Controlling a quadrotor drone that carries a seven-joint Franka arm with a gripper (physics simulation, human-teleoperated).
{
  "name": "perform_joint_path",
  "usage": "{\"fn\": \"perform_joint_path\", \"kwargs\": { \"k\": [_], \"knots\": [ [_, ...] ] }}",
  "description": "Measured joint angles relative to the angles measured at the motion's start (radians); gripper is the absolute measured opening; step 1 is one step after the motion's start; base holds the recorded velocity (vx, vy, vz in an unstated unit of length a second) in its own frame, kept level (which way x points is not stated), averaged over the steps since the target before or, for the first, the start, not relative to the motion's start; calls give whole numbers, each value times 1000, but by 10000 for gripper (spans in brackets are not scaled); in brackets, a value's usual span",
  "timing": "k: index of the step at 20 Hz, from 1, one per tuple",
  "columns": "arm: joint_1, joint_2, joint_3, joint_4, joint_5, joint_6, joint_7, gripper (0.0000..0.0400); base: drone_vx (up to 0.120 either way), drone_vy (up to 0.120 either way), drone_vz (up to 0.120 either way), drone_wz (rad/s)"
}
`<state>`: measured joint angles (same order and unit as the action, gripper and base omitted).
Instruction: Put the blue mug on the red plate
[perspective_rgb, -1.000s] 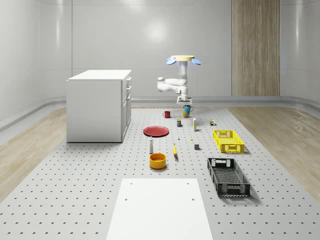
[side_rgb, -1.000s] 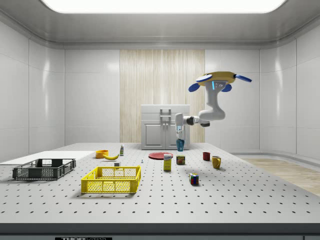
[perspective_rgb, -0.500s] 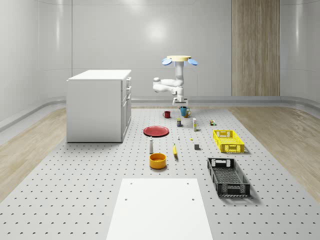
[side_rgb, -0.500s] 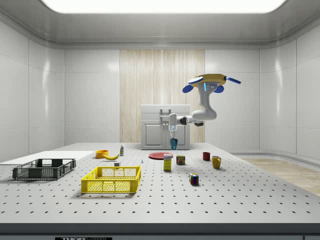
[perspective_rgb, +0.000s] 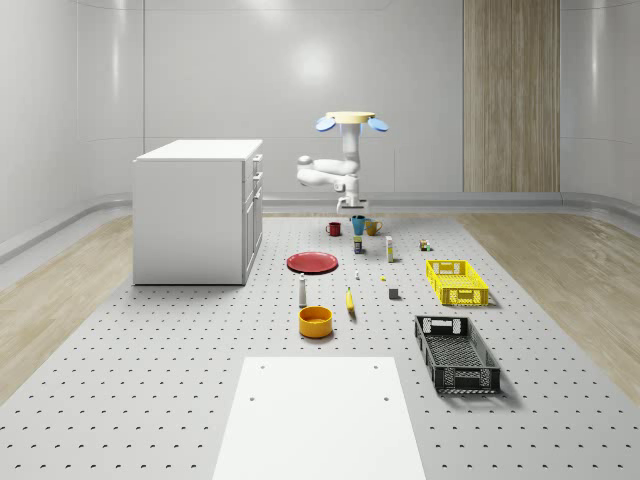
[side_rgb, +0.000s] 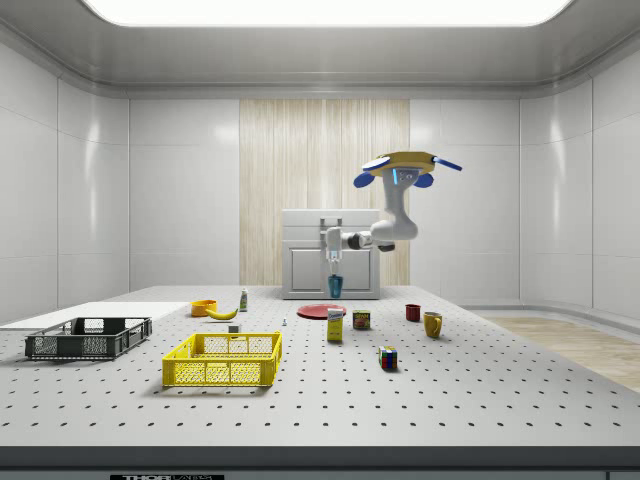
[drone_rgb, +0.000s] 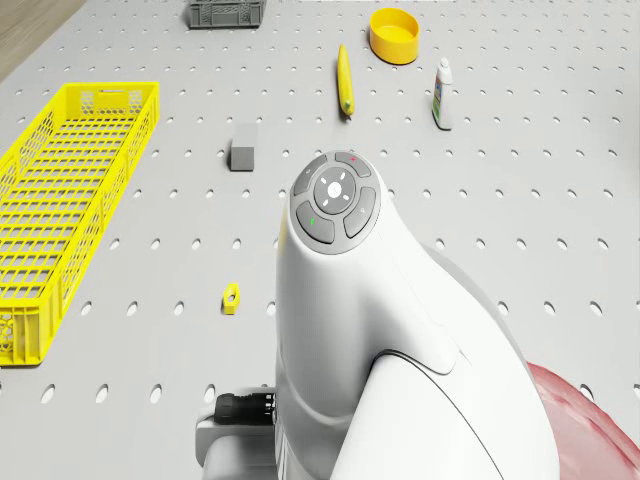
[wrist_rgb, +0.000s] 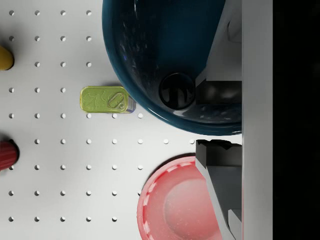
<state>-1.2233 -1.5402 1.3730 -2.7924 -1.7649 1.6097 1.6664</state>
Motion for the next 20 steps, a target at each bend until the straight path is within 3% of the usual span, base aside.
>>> {"fn": "perform_joint_path", "kwargs": {
  "k": [14, 20],
  "knots": [
    [-3, -14, 1, 1, 6, 13, 2, 100, 120, -120, 0, 0],
    [-4, -19, 1, 1, 8, 18, 3, 100, 0, -120, 0, 0]
  ]
}}
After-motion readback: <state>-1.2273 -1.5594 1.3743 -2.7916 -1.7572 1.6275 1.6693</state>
